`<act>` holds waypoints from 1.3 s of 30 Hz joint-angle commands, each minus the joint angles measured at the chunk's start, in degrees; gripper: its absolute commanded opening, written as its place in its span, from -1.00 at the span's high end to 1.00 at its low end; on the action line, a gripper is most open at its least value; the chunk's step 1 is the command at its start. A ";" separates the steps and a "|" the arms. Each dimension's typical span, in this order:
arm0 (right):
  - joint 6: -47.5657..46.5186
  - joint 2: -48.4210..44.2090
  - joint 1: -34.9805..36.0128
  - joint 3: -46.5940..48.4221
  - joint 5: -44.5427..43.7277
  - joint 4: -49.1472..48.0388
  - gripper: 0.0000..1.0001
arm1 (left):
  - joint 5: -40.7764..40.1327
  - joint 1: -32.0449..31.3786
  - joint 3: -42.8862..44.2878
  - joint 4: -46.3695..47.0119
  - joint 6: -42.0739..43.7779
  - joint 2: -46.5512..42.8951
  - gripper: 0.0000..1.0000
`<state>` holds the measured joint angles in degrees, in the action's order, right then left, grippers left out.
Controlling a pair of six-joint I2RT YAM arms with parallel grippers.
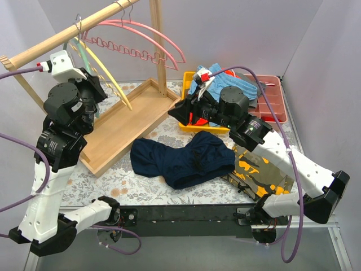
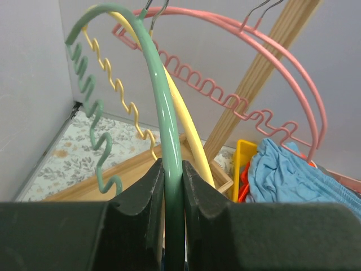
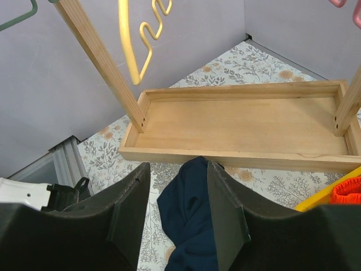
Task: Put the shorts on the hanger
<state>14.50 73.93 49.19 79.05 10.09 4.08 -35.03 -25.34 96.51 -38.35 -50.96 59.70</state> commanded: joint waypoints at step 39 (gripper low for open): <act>-4.66 -3.79 -0.06 2.17 -2.18 0.67 -0.06 | 8.83 -0.23 2.28 -4.71 -3.97 -10.48 1.00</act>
<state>10.48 72.79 49.19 80.47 8.05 6.07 -26.50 -25.47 98.83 -42.19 -54.06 52.71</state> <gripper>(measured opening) 0.527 0.140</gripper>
